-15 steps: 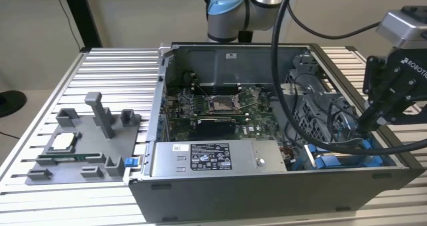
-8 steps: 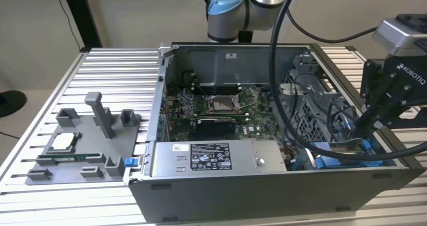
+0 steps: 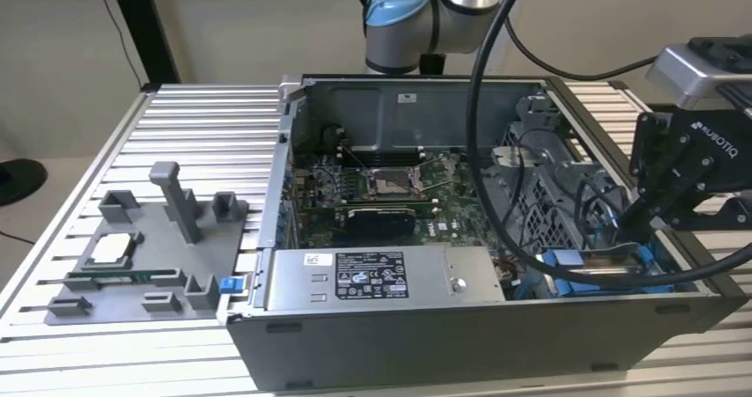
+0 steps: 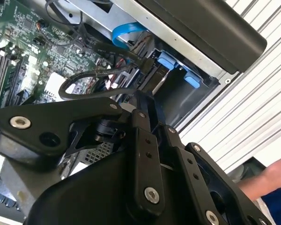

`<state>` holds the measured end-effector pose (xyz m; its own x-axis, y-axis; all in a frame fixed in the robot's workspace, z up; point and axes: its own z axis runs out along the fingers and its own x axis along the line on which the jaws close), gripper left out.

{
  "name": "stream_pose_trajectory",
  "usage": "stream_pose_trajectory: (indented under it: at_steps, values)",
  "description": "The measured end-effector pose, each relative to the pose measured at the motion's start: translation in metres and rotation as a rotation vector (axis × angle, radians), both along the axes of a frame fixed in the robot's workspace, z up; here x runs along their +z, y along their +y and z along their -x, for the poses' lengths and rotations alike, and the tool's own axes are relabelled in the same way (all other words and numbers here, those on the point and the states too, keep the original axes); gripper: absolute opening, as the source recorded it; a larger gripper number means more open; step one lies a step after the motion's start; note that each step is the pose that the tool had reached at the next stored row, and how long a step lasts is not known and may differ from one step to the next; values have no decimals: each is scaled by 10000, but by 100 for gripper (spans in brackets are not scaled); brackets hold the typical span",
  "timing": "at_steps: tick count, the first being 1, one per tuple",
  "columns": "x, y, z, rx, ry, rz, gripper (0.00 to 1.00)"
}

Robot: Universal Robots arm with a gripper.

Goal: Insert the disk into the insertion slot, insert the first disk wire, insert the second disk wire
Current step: 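Insert the first disk wire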

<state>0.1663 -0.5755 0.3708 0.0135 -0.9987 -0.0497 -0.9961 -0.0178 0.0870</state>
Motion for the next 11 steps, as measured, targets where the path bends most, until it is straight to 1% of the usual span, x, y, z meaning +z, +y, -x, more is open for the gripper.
stream_pose_trajectory:
  at_steps: [2, 6, 11]
  values:
    - [-21, -1, -7, -28, 0, -3, 0]
    - [-37, -1, -32, -29, 0, -2, 0]
    - [-89, -1, -35, -30, 0, -3, 0]
